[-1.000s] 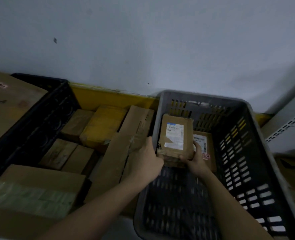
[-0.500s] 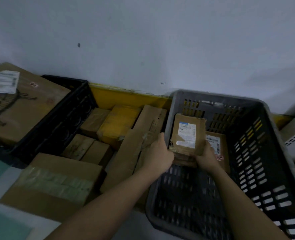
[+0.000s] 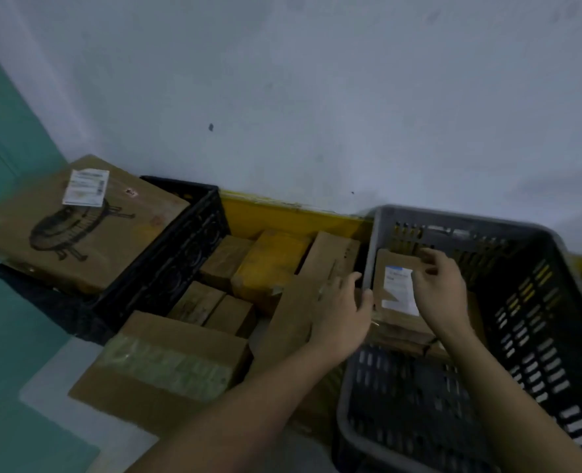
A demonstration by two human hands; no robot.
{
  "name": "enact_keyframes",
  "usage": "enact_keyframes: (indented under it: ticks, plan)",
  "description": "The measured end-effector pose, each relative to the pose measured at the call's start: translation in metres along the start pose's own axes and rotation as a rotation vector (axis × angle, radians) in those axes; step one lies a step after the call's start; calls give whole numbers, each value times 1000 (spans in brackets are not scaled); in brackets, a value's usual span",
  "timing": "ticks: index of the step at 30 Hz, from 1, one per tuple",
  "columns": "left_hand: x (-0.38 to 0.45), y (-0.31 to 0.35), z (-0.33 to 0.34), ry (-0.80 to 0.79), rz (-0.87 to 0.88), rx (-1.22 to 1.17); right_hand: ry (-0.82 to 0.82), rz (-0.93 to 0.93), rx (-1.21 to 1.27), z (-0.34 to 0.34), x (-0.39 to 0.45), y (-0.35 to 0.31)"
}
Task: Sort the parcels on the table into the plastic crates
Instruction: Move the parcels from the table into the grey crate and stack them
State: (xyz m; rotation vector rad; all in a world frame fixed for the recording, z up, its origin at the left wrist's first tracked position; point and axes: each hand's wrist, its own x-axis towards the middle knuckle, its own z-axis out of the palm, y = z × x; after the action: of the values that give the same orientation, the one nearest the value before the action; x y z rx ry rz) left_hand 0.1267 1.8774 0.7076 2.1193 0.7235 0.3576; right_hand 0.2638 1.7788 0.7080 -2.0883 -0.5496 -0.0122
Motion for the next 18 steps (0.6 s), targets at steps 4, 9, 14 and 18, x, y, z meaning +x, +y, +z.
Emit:
enact_keyframes:
  ticks: [4,9,14,18]
  plan:
    - [24,-33,-59,19,-6,18,3,-72,107,-1,1,-56]
    - [46,-102,-137,117,-204,15,-173,-78,145,57,-2,-115]
    - [58,-168,-187,70,-325,-119,-426,97,96,147,-12,-139]
    - [77,-205,-205,0,-367,-205,-529,448,198,202,-12,-150]
